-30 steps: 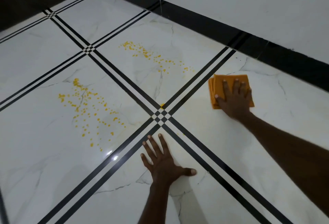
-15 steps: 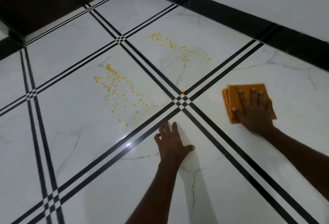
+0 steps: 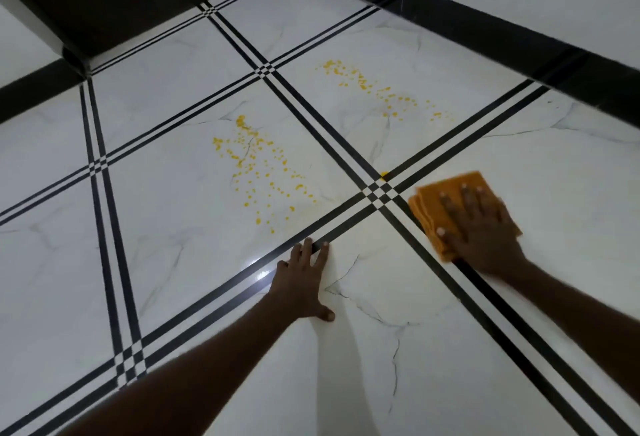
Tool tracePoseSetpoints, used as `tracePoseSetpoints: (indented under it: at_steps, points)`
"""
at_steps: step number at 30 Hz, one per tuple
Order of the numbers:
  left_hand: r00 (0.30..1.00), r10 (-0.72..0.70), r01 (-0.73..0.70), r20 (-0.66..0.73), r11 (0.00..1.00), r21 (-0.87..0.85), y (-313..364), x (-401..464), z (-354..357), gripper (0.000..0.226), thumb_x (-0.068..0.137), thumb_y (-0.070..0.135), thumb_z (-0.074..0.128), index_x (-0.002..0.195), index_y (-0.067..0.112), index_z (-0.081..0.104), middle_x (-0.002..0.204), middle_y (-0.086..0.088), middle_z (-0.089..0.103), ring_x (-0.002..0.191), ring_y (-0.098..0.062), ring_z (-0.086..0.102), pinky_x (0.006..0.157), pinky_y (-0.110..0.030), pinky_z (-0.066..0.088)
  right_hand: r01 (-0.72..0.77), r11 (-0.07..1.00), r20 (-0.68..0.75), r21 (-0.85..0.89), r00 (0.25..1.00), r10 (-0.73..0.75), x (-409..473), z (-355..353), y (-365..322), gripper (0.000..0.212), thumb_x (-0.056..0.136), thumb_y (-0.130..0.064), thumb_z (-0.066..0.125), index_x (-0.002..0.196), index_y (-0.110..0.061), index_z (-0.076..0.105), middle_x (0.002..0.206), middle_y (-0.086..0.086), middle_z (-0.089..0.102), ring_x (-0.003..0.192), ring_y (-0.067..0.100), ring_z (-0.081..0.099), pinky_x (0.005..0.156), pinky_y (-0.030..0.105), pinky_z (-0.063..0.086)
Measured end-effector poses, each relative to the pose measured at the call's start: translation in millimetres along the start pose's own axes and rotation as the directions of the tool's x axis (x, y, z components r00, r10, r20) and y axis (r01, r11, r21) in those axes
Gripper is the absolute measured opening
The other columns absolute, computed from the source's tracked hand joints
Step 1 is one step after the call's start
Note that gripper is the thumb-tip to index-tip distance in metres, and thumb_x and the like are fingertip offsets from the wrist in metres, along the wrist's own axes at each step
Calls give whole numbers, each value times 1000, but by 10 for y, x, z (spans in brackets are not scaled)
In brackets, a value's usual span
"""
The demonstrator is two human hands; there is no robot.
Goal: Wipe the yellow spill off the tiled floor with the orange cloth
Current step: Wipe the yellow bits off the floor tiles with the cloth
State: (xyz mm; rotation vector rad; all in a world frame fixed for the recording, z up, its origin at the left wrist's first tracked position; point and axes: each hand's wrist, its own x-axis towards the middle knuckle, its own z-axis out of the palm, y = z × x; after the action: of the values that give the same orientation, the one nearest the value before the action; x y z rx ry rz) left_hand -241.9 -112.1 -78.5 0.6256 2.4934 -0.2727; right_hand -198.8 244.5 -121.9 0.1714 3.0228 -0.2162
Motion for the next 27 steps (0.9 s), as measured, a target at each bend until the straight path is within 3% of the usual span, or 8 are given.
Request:
tracePoseSetpoints:
  at_steps: [4,7,10,12,16,21,23,27]
  points:
    - [980,66,-44,187,992,-115,-231,-12,-223,123,77,58,77,162,19,-2,169,-10,0,155,-30,12,120,-50,29,-99,995,-20,-4,995,99,793,27,-340,91,92,-71,9,160,-14,28,162,32,27,147,55,28,114,74,25]
    - [933,113,-60,342,985,-161,-381,-99,-477,116,83,60,72,163,20,-2,170,-8,2,156,-27,13,124,-41,23,87,994,-144,-60,985,-95,649,320,-996,76,103,-62,20,156,-10,35,156,33,38,141,56,38,107,72,38]
    - [959,93,-47,269,984,-174,-529,-235,-501,116,81,60,73,163,27,-2,170,-9,-4,157,-28,2,123,-43,17,393,919,-6,-26,919,-394,170,298,-1431,79,101,-67,22,164,-22,8,170,22,7,156,45,4,122,67,15]
    - [989,59,-37,137,987,-154,-547,-293,-234,124,75,68,73,162,28,-4,170,-9,-8,157,-28,-3,124,-47,18,469,882,47,-54,883,-467,101,269,-1266,79,100,-70,22,164,-28,3,172,14,-2,158,37,-5,126,60,5]
    - [1000,-23,21,-10,994,-111,-477,-364,370,140,64,85,64,157,28,-24,159,-9,-38,156,-30,-18,123,-51,11,181,981,-30,-76,983,-184,509,216,-537,75,103,-65,19,158,-17,36,163,24,33,147,48,35,109,65,38]
    - [999,-16,12,-48,996,-89,-450,-344,425,141,67,79,68,156,26,-27,155,-9,-43,155,-33,-21,124,-54,10,-86,996,-121,-2,989,86,1109,129,-765,80,94,-64,35,156,-14,39,152,34,41,137,57,43,108,71,33]
    - [999,-27,25,-36,997,-77,-440,-337,397,141,68,77,70,156,25,-27,160,-13,-38,155,-35,-20,123,-55,12,46,994,-252,-97,965,-69,1044,248,-1248,69,98,-55,41,151,-11,43,147,34,45,131,53,52,106,67,39]
    - [1000,-22,21,-16,995,-98,-450,-357,371,140,71,73,72,154,27,-31,160,-12,-40,153,-35,-24,123,-55,9,392,918,12,-59,920,-392,255,342,-1626,80,98,-71,25,164,-31,5,171,18,3,157,42,2,124,64,7]
